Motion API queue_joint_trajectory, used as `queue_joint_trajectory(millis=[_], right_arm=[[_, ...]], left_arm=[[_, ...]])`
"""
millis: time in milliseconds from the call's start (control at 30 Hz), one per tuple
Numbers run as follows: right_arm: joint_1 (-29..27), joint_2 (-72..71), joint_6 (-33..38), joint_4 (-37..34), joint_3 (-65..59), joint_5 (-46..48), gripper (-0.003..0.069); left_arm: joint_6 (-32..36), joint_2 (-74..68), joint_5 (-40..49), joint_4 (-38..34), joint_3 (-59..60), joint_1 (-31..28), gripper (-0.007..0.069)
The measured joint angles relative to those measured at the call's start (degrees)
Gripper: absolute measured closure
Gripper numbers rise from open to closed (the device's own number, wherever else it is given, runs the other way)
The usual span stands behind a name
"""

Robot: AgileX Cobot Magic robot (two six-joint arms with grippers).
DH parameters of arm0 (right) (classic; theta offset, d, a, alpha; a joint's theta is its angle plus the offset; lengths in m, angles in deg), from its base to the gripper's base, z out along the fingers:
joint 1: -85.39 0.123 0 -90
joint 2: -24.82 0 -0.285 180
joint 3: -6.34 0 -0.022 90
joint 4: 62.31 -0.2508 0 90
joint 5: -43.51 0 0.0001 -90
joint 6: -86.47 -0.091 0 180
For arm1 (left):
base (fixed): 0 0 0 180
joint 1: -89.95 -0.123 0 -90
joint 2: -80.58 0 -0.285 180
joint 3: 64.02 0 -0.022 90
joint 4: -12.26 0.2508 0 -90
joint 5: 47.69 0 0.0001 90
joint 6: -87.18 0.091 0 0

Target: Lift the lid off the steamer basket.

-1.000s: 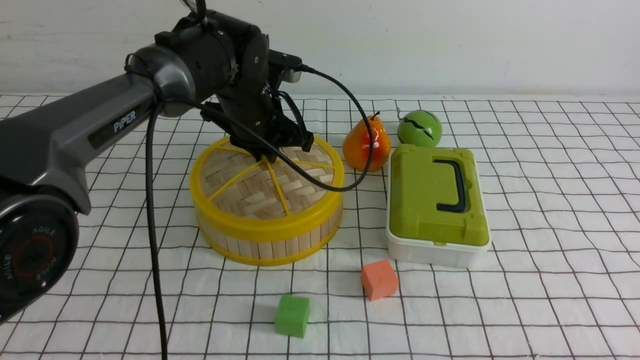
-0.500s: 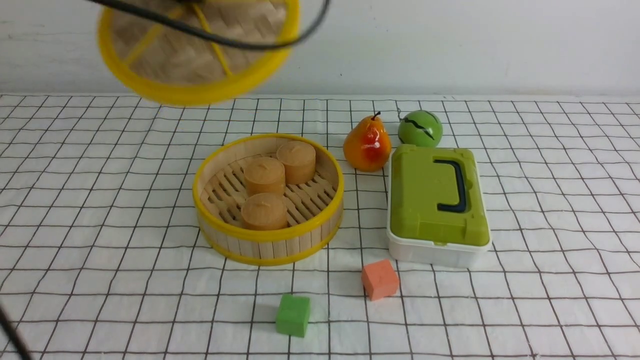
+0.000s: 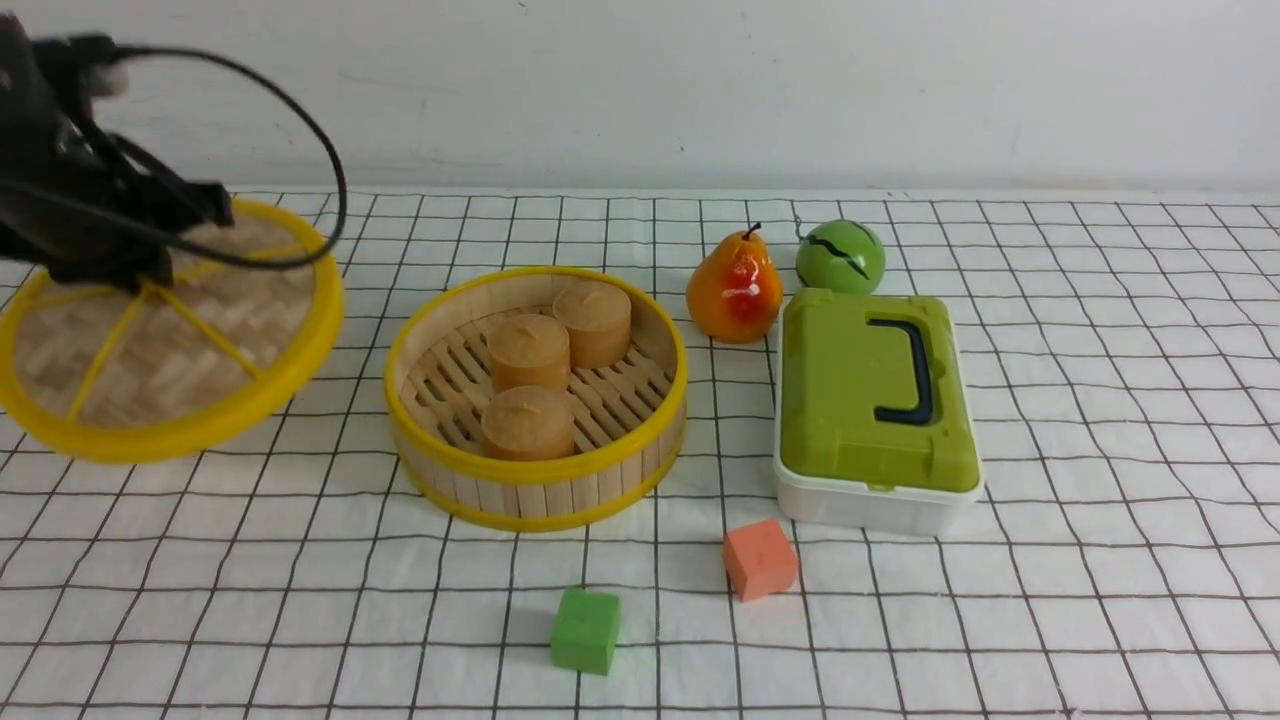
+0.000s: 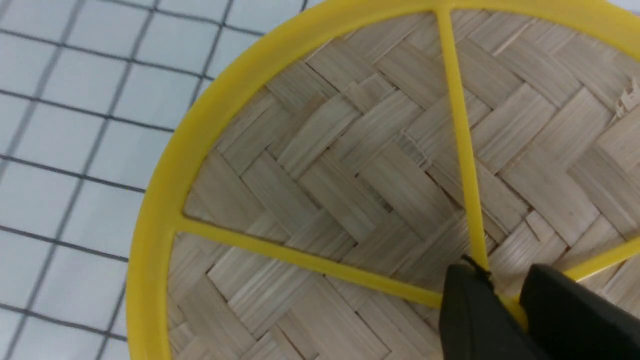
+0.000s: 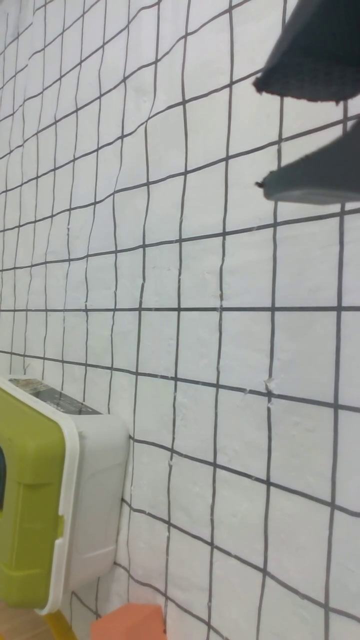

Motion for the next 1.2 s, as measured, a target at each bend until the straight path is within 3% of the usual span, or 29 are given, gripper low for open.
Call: queue_joint_trajectory(millis=[200, 400, 500, 600, 633, 667, 767, 800, 867, 1033, 1067, 1100, 1200], right_arm=[[0.0, 0.0, 0.0, 0.0, 0.0, 0.0, 0.0419], [0.0, 0.0, 0.0, 0.0, 0.0, 0.0, 0.0419], [0.0, 0.0, 0.0, 0.0, 0.0, 0.0, 0.0419], [0.0, 0.0, 0.0, 0.0, 0.0, 0.0, 0.0419], [0.0, 0.0, 0.0, 0.0, 0.0, 0.0, 0.0419], [0.0, 0.0, 0.0, 0.0, 0.0, 0.0, 0.0419], [0.0, 0.0, 0.0, 0.0, 0.0, 0.0, 0.0419], [0.0, 0.0, 0.0, 0.0, 0.0, 0.0, 0.0419], [0.0, 0.0, 0.0, 0.0, 0.0, 0.0, 0.0419], [0.0, 0.0, 0.0, 0.0, 0.0, 0.0, 0.0419], [0.0, 0.0, 0.0, 0.0, 0.0, 0.0, 0.0419], [0.0, 0.0, 0.0, 0.0, 0.0, 0.0, 0.0419], [0.0, 0.0, 0.0, 0.0, 0.0, 0.0, 0.0419]], left_arm=[[-0.1, -6.6, -4.4, -0.1, 0.4, 0.1, 0.0503], [-1.5, -8.6, -3.7, -0.1, 0.0, 0.1, 0.0323], [-2.2, -5.4, -0.6, -0.9, -0.5, 0.1, 0.031], [-2.2, 0.0, 0.7, -2.9, -0.5, 0.1, 0.036], [-1.3, 5.2, 0.9, -5.9, -0.5, 0.1, 0.0435], [-1.0, 6.6, 0.9, -6.3, -0.5, 0.1, 0.0445], [4.9, 18.9, -1.0, -15.7, 0.4, 0.1, 0.0621], [6.6, 22.4, -1.6, -18.2, 1.3, 0.1, 0.0637], [9.4, 26.5, -2.3, -22.6, 2.8, 0.1, 0.0637], [24.4, 42.7, -2.9, -37.3, 15.8, 0.1, 0.0637], [24.4, 43.3, -2.9, -37.7, 16.4, 0.1, 0.0637], [31.1, 47.9, -2.8, -41.4, 21.9, 0.1, 0.0637], [37.6, 52.8, -2.0, -44.4, 27.4, 0.1, 0.0637]])
